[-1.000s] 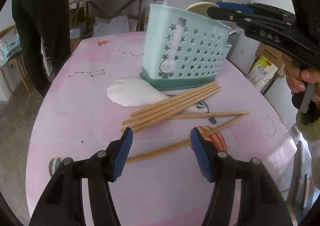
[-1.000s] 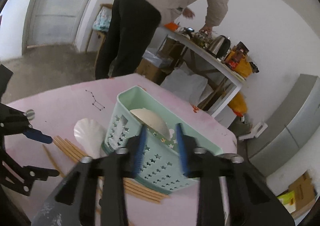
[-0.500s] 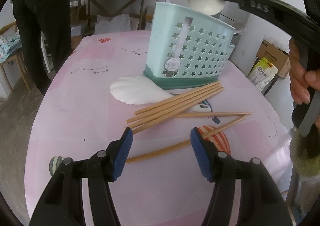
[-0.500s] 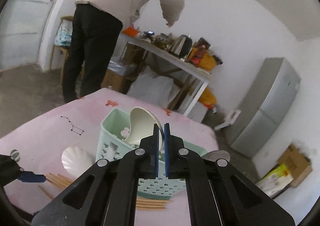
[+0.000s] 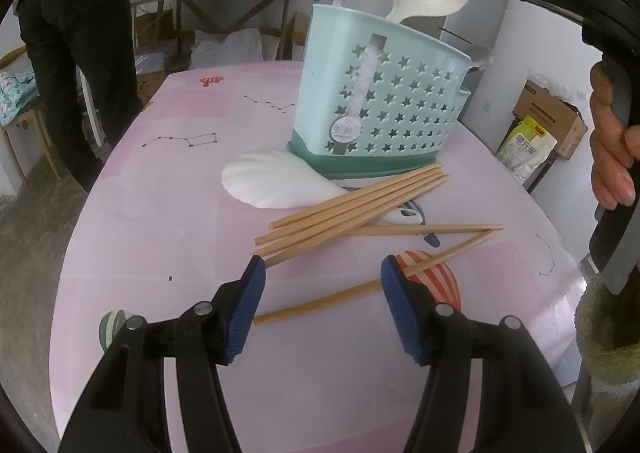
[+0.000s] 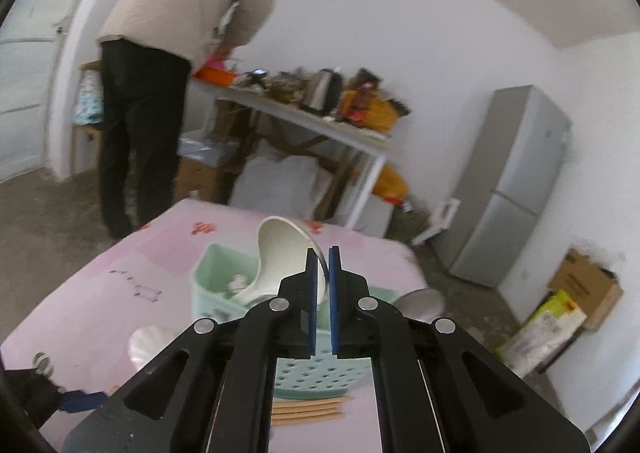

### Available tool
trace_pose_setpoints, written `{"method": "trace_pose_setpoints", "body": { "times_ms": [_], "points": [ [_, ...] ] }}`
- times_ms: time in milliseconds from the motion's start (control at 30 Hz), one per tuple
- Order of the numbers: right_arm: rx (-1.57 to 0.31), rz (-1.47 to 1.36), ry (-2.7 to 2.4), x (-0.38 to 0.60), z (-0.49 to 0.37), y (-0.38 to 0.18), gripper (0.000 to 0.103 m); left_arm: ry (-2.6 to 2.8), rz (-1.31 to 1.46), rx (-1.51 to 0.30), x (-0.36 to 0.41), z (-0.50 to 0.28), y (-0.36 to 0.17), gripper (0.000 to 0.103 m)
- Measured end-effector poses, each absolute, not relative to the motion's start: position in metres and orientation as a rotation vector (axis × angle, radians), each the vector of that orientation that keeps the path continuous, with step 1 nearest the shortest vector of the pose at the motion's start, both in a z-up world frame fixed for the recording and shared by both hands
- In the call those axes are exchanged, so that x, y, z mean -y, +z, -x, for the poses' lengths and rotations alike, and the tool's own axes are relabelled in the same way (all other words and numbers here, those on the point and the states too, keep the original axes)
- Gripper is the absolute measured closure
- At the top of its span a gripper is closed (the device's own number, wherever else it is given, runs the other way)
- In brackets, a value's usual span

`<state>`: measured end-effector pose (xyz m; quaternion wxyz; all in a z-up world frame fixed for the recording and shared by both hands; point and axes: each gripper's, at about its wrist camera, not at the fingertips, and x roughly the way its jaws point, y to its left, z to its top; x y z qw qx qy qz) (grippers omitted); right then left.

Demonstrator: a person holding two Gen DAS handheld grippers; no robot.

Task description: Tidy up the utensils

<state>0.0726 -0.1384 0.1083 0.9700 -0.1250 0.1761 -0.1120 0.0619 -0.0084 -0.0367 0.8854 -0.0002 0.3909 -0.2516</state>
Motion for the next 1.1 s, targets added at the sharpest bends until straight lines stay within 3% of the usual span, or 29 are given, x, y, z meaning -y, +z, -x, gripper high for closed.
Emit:
{"method": "trace_pose_setpoints", "body": {
  "times_ms": [267, 600, 867, 1100],
  "points": [
    [-0.436, 0.218, 0.019, 0.122, -0.071, 0.095, 0.095, -0.522, -0.002, -0.815, 0.009, -0.062, -0.037, 0.045],
    [-0.504, -0.165, 0.453, 0.156, -0.074, 0.107, 0.071, -0.518, -0.003, -0.812, 0.009, -0.061, -0.036, 0.045],
    [-0.485, -0.374, 0.496, 0.201, -0.045, 0.102, 0.065, -0.518, -0.014, -0.804, 0.011, -0.056, -0.031, 0.045],
    [-0.621, -0.414, 0.38, 0.229, -0.012, 0.056, 0.061, -0.518, -0.023, -0.806, 0.012, -0.056, -0.03, 0.045]
  ]
}}
